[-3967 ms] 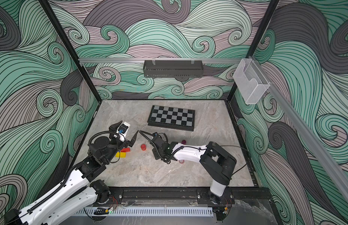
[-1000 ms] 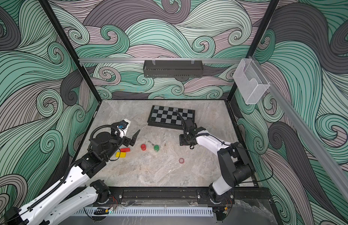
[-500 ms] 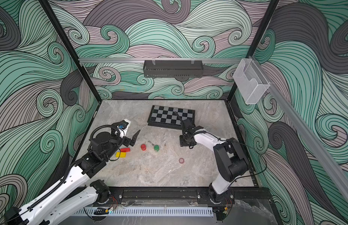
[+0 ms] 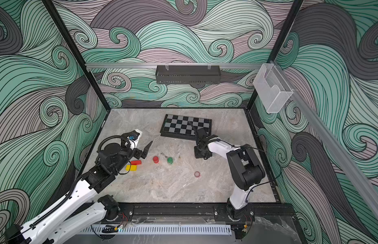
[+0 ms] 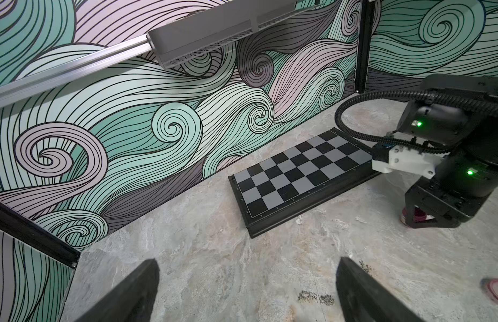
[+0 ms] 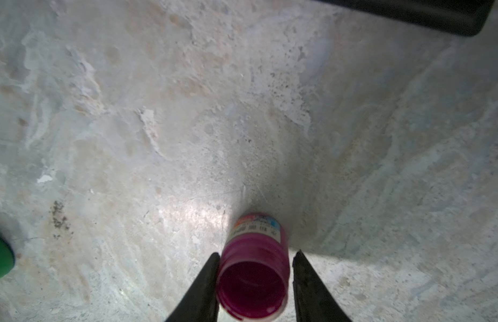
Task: Close the paint jar lid
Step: Pick up the paint jar from the center of the board.
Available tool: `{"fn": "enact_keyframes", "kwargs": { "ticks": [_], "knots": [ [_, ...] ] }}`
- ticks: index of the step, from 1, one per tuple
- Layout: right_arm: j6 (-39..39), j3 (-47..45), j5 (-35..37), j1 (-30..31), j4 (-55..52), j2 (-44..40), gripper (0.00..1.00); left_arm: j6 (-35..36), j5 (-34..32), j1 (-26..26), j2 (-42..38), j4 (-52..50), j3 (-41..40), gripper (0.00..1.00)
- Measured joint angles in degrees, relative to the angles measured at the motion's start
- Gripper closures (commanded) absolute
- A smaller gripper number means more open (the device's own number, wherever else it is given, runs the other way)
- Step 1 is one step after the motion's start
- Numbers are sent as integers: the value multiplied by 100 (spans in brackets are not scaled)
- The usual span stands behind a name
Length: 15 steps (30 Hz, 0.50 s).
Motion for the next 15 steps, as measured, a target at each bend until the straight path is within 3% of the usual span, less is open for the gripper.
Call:
{"fn": "enact_keyframes", "kwargs": {
  "ticks": [15],
  "knots": [
    [33, 275, 308, 83, -94, 203, 62, -7, 11, 0, 0, 0, 0, 1]
  ]
}}
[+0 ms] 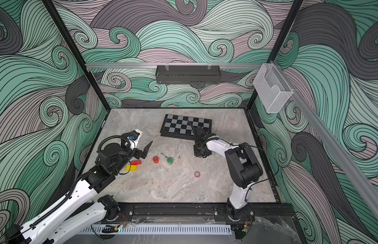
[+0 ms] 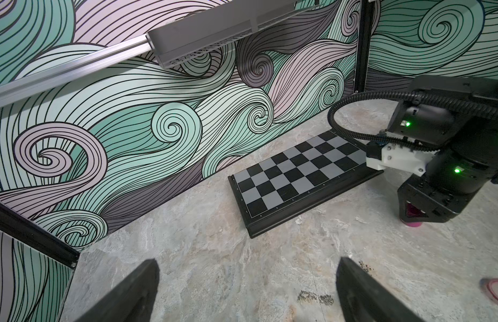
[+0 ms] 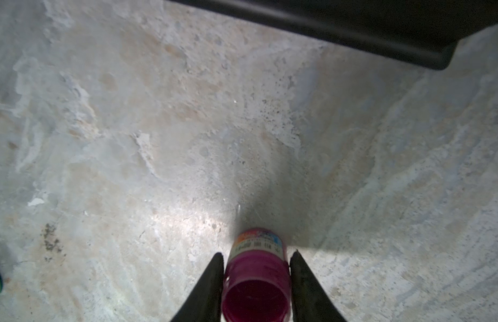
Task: Close the paint jar lid
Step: Pick up the paint jar from the center of the board.
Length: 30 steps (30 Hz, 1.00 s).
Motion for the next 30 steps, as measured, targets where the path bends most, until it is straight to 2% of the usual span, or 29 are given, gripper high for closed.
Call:
{"fn": "enact_keyframes", "kwargs": {
  "ticks": [7, 15, 18, 24, 30],
  "knots": [
    [2, 31, 74, 33, -9, 17, 66, 0, 4, 0, 0, 0, 0, 1],
    [-42, 50, 133, 118, -133, -37, 66, -13, 170, 0, 0, 2, 0, 1],
    [-105, 81, 125, 195, -295, -219, 65, 13, 522, 0, 4, 15, 0, 1],
    [-358, 382, -11, 461, -734, -870, 65, 118, 1954, -7, 221, 96, -24, 2],
    [-586, 695, -219, 826, -1248, -1519, 65, -131, 2404, -409, 315, 643, -514, 3]
  ]
}}
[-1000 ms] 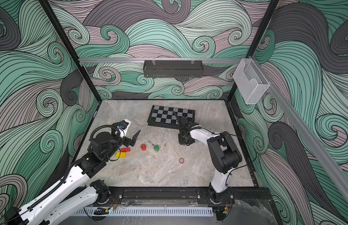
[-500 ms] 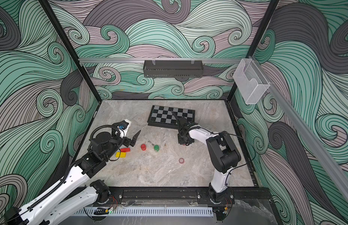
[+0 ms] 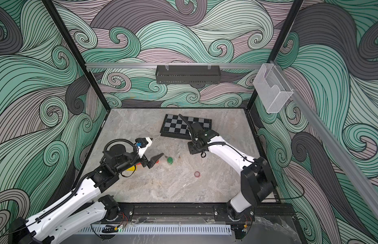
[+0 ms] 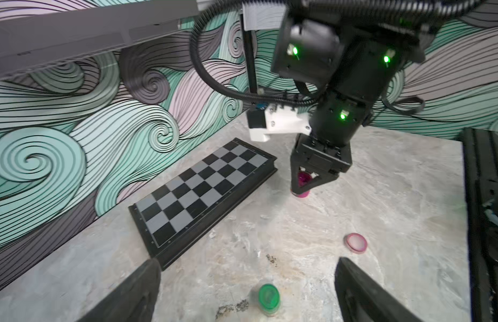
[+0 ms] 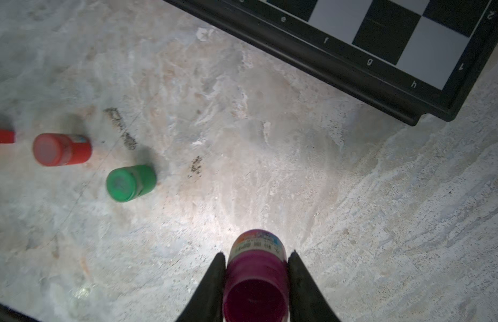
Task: Close the paint jar lid
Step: Pick up the paint jar from the center of the board.
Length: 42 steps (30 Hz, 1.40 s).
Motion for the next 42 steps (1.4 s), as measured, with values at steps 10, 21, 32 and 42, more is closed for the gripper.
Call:
{"fn": "enact_keyframes", "kwargs": {
  "ticks": [10, 21, 32, 42],
  "knots": [
    [-13, 280, -402, 433, -651, -608, 65, 107, -382, -1025, 1576, 1578, -332, 5],
    [227, 490, -702, 811, -874, -636, 64, 249, -376, -1268, 2953, 2927, -258, 21],
    [367, 684, -841, 962, -909, -527, 65, 245, -317, -1294, 3012, 3353, -240, 34],
    [417, 717, -857, 1001, -916, -472, 65, 247, -295, -1331, 3010, 3388, -240, 42]
  ]
}}
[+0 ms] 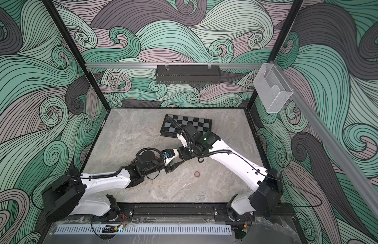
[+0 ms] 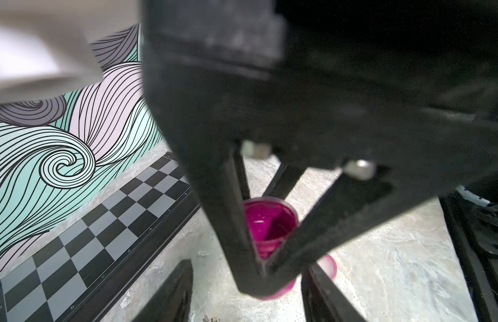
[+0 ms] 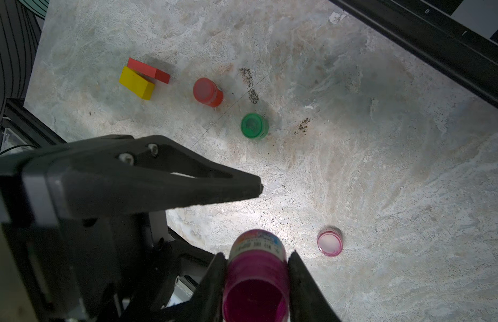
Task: Close the paint jar lid
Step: Pick up the paint jar from the center of the board.
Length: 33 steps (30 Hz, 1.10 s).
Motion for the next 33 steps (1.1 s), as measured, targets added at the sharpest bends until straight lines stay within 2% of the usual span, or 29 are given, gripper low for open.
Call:
{"fn": "enact_keyframes", "kwargs": {
  "ticks": [6, 22, 28, 33],
  "knots": [
    [44, 0, -4, 2, 2, 0, 65, -2, 2, -15, -9, 0, 0, 47],
    [177, 0, -57, 4, 24, 0, 65, -52, 63, -31, -44, 48, 0, 53],
    [216, 0, -125, 4, 68, 7, 66, -57, 127, -31, -44, 46, 0, 61],
    [256, 0, -133, 2, 96, 9, 68, -59, 142, -31, -44, 42, 0, 72]
  ]
}}
